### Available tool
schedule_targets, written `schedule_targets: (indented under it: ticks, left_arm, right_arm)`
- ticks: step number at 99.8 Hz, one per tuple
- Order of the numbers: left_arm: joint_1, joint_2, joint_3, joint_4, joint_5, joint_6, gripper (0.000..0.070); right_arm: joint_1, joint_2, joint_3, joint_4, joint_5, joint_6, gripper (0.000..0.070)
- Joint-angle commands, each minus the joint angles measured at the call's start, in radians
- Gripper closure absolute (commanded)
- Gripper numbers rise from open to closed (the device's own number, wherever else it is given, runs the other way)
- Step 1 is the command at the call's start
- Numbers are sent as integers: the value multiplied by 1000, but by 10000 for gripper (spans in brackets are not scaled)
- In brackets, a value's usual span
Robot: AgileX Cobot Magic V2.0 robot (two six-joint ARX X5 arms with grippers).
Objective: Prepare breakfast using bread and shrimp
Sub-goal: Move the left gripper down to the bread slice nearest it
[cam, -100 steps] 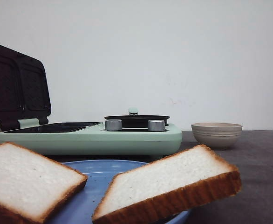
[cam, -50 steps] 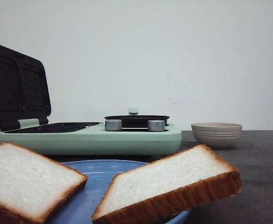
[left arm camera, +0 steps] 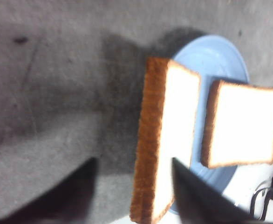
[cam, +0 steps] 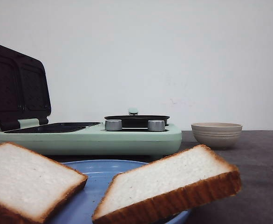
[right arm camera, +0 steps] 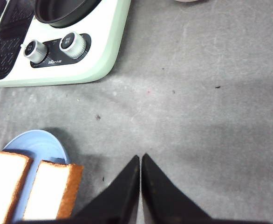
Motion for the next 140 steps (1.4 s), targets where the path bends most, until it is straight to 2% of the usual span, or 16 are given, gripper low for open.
schedule_targets:
  ticks: [1,18,26,30,54,102,140]
  left_arm:
    - [-6,7,15,5,-8,8,379]
    - [-8,11,15,5,-11,6,370]
    - [-8,22,15,5,-10,6,300]
    - [-9,31,15,3,-9,8,288]
    - [-63,118,15,-10,41,32,289]
    - [-211,237,15,93,45,0,289]
    - [-256,274,15,134,49,-12,302]
  right_arm:
    - [4,3,16,8,-3,10,694]
    - [4,3,16,9,-3,10,694]
    - [4,3,16,9,-3,10,694]
    - [4,3,16,9,-3,10,694]
    - [4,3,16,9,-4,10,694]
    - [4,3,16,9,-22,11,694]
    - [4,3,16,8,-23,12,694]
